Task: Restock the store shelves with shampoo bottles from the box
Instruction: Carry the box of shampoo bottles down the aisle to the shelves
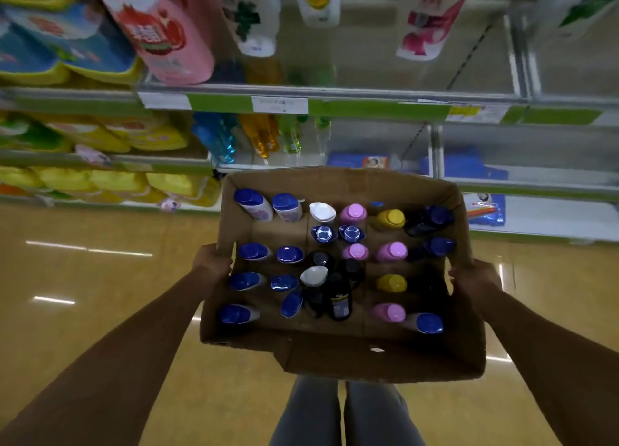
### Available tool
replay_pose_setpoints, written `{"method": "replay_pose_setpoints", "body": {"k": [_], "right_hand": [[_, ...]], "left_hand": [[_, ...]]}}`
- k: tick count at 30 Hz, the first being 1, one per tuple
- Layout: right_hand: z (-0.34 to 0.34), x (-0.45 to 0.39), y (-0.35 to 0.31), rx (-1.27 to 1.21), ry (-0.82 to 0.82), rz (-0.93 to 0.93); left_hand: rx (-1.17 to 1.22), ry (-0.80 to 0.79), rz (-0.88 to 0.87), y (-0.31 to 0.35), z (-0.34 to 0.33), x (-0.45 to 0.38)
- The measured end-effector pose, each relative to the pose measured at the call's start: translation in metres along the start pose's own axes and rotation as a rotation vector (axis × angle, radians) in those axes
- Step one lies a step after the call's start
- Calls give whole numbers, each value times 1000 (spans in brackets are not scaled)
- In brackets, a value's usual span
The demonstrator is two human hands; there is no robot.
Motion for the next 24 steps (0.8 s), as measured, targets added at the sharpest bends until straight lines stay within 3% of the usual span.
{"method": "replay_pose_setpoints", "body": {"k": [14,24], "right_hand": [[-17,-9,-7,-47,3,-35],[-22,-12,2,-32,28,-19]], "left_hand": [[-91,-69,-27,10,-16,-37],[-105,-28,-3,-6,-17,-36]]}}
Point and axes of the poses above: each hand's wrist, its own x-axis away from the middle knuckle, its own z-axis out of the back of the hand, y = z × x, the point moved 5 cm from there along -x, towards the middle knuckle, and after that the axes turned 10 degrees about -z, right-handed, at the moved point
